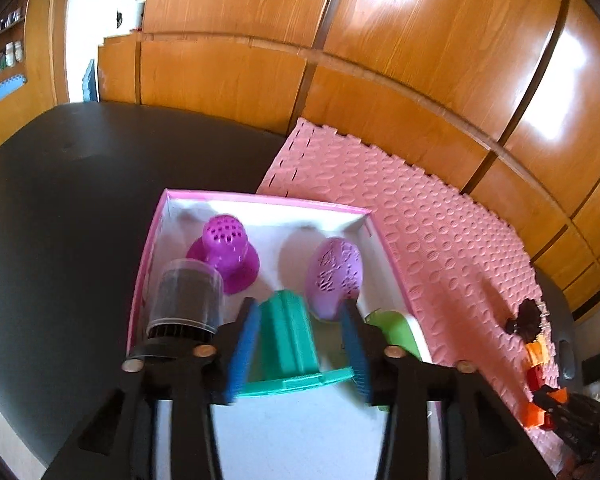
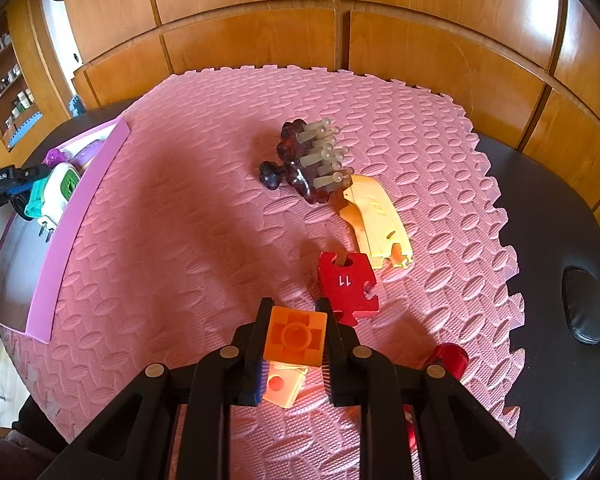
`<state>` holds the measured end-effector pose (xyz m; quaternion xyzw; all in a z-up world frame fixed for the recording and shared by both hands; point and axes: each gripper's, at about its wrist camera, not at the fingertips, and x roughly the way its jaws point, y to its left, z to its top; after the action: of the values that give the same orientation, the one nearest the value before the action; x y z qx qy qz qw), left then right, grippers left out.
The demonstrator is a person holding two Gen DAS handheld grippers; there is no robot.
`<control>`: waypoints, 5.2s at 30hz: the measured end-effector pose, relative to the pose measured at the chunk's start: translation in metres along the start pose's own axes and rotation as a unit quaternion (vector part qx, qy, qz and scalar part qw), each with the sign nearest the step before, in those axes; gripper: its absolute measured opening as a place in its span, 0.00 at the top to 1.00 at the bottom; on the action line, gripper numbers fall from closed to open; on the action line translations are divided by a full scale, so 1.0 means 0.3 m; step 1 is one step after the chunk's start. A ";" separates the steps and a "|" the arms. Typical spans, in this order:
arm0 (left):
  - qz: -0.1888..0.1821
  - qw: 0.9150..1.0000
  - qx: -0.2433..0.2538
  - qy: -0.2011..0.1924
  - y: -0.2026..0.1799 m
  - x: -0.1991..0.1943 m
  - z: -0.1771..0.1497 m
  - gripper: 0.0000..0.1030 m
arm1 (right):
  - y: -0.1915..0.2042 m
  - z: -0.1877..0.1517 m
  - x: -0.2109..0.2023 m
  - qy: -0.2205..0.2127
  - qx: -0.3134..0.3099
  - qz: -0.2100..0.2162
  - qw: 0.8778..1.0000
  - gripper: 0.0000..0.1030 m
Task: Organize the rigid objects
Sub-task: 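Place the teal plunger piece in the tray and open the left gripper, then carry the orange block into the tray and open the right gripper, then move both tools to the mat and grasp the dark brown brush with the left gripper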
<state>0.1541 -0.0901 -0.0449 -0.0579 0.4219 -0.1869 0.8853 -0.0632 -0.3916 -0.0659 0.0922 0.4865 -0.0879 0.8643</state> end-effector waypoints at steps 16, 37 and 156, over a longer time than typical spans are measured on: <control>0.063 0.997 0.048 -0.020 -0.030 -0.214 -0.202 0.38 | 0.006 0.002 -0.007 -0.008 -0.002 -0.001 1.000 0.81; 0.074 0.996 0.039 -0.042 0.023 -0.319 -0.266 0.29 | 0.513 0.161 -0.090 -0.033 -0.092 0.192 0.977 0.81; -0.174 0.963 0.161 0.126 -1.048 0.392 -0.131 0.64 | -0.488 0.164 -0.028 -0.079 0.320 -0.015 0.944 0.22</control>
<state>0.1028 -0.4227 -0.0734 0.0373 0.4779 -0.4091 0.7764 -0.0622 -0.5447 -0.0444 0.3491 0.3641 -0.2593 0.8236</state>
